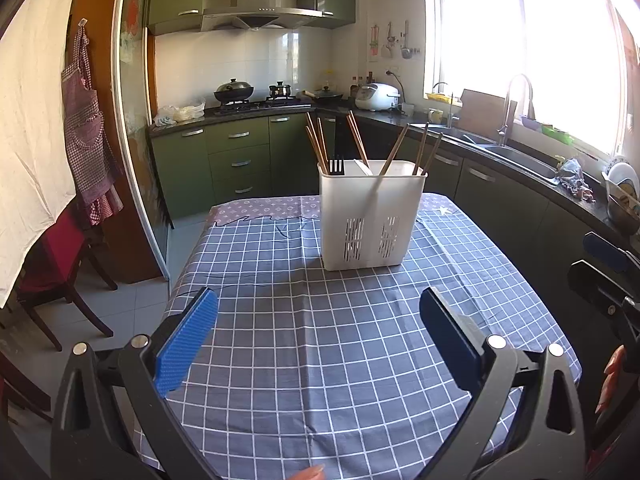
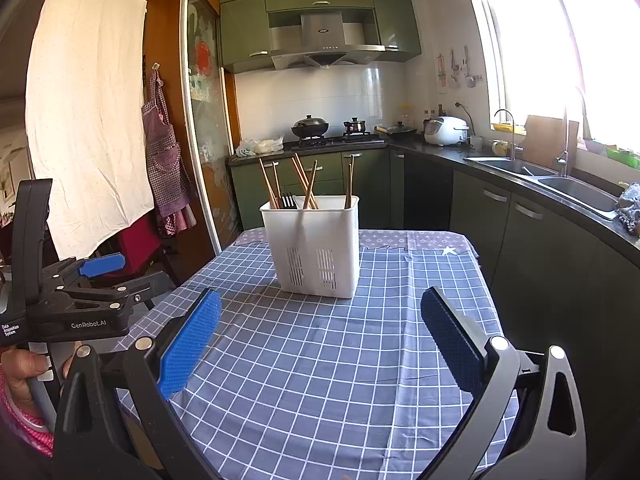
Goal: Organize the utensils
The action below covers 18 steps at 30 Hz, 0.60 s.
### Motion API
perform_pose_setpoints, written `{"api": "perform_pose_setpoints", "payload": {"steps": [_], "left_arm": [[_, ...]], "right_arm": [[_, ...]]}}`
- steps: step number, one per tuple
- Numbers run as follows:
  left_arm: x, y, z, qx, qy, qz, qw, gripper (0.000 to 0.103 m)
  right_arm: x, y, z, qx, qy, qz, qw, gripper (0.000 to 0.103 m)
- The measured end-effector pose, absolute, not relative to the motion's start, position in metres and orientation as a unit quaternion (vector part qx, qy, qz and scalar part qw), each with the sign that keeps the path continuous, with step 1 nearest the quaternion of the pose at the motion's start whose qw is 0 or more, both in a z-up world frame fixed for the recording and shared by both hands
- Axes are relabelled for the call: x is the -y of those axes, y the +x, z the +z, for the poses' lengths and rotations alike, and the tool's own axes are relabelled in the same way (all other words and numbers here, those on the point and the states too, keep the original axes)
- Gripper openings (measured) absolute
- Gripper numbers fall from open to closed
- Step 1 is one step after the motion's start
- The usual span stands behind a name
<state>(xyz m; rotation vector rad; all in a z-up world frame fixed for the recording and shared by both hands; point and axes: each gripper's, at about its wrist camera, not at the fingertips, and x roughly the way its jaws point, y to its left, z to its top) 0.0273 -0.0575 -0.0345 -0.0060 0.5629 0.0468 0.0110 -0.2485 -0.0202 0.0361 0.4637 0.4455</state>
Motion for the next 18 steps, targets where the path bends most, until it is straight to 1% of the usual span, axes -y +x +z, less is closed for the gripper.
{"api": "perform_pose_setpoints", "payload": {"steps": [18], "left_arm": [[0.0537,0.0285,-0.0351,-0.278,-0.004,0.027,0.96,0.096]], "right_arm": [[0.2471,0.0145,-0.0239,-0.231,0.016,0.215,0.949,0.098]]}}
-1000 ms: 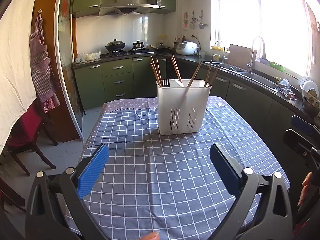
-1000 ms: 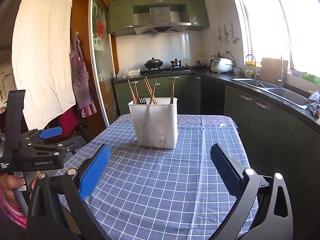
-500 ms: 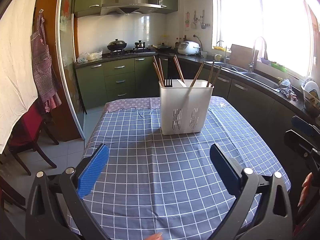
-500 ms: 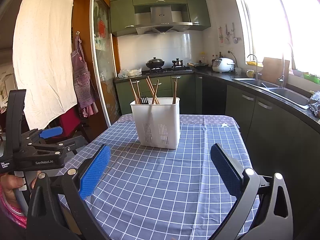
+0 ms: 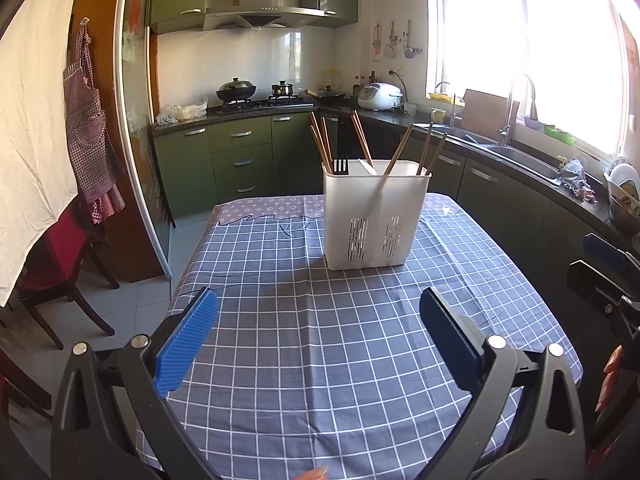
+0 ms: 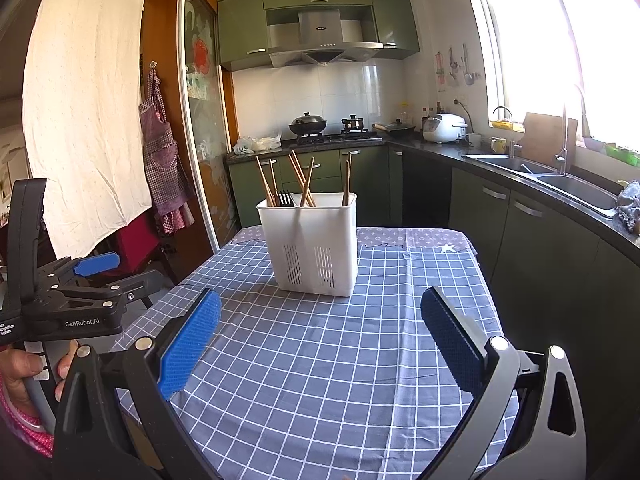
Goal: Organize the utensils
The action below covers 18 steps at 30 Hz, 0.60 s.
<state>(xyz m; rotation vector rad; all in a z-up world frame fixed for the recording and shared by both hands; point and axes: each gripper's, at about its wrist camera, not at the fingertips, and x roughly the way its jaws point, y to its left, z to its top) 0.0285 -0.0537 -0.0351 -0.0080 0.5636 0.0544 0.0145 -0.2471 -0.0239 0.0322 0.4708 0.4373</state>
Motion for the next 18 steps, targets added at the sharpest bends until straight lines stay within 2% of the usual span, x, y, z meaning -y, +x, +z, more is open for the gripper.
{"api": "perform_pose_setpoints", "payload": {"steps": [18], "left_arm": [[0.0558,0.0267,-0.0334,-0.281,-0.003,0.02,0.96,0.096]], "right_arm": [[0.2461,0.0147,-0.026,-0.235,0.014,0.214,0.948,0.098]]}}
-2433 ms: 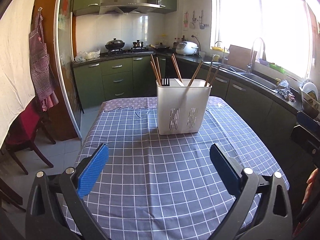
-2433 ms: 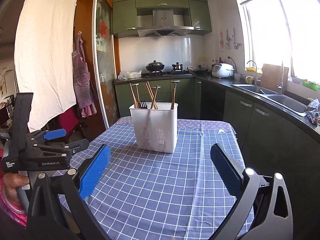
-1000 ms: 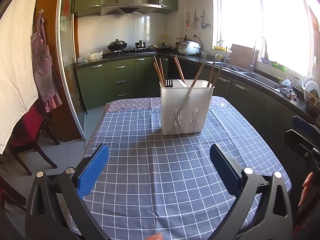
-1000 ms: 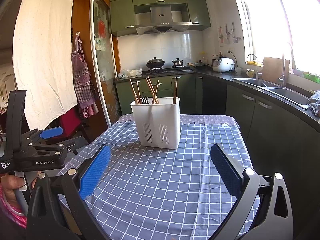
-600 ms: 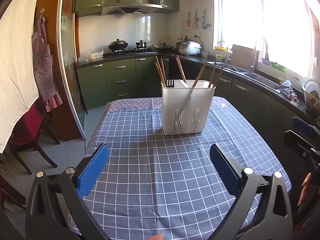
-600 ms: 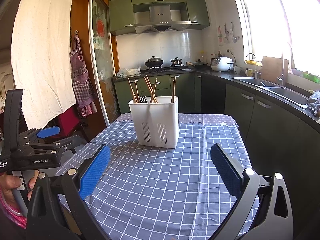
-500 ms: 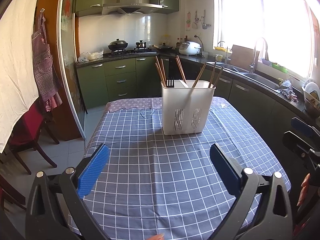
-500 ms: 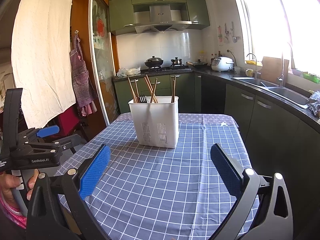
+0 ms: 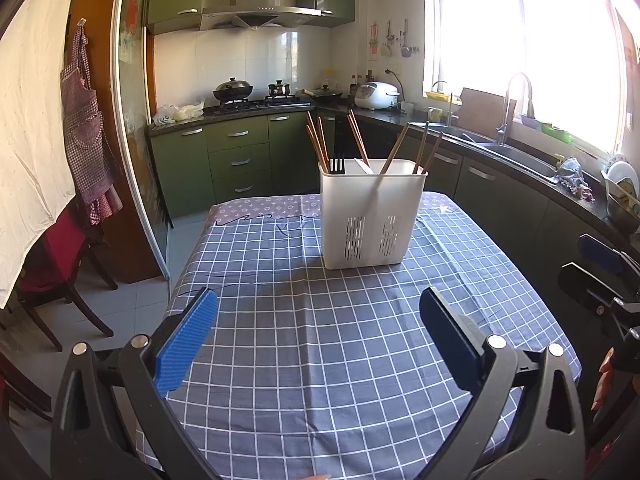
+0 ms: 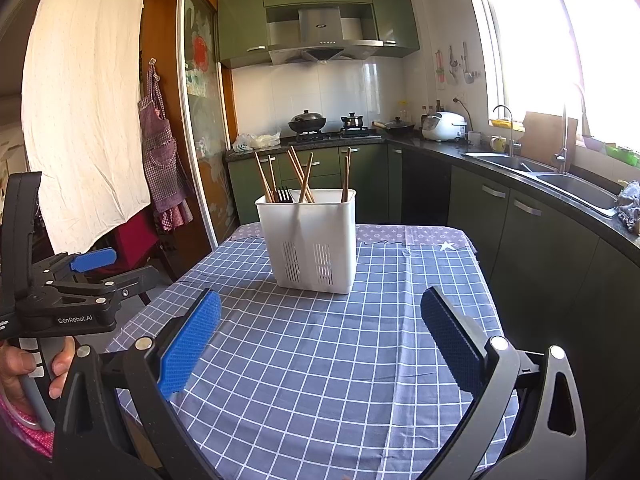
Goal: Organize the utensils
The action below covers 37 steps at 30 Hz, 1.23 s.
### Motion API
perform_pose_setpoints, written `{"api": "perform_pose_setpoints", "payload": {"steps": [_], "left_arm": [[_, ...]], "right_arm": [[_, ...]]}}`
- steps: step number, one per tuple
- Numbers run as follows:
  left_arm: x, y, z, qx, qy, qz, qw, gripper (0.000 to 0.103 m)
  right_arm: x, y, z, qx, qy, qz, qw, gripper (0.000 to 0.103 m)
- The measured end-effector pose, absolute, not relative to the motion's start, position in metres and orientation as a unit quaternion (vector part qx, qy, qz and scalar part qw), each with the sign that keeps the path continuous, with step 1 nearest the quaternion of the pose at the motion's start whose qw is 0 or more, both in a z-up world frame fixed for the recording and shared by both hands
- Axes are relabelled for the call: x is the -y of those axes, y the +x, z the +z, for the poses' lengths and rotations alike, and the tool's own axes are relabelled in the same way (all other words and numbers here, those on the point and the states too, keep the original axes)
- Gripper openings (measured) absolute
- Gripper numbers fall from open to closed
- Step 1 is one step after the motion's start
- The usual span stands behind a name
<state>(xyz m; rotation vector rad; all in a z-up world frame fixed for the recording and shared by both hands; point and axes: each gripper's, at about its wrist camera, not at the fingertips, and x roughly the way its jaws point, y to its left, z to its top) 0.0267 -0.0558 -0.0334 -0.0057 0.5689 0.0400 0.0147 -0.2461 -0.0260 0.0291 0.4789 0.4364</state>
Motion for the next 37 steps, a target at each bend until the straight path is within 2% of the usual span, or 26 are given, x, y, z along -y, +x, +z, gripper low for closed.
{"api": "perform_pose_setpoints", "payload": {"steps": [20,37], "left_arm": [[0.057,0.03,-0.036,-0.28,-0.002,0.016,0.96,0.096],[0.05,0.052,-0.056,-0.321,-0.002,0.018,0.947,0.096]], "right_arm": [[0.243,0.019,-0.032,-0.242,0.01,0.215,0.946,0.098],[0.243,0.028,-0.04,-0.257,0.009,0.21,0.943,0.098]]}}
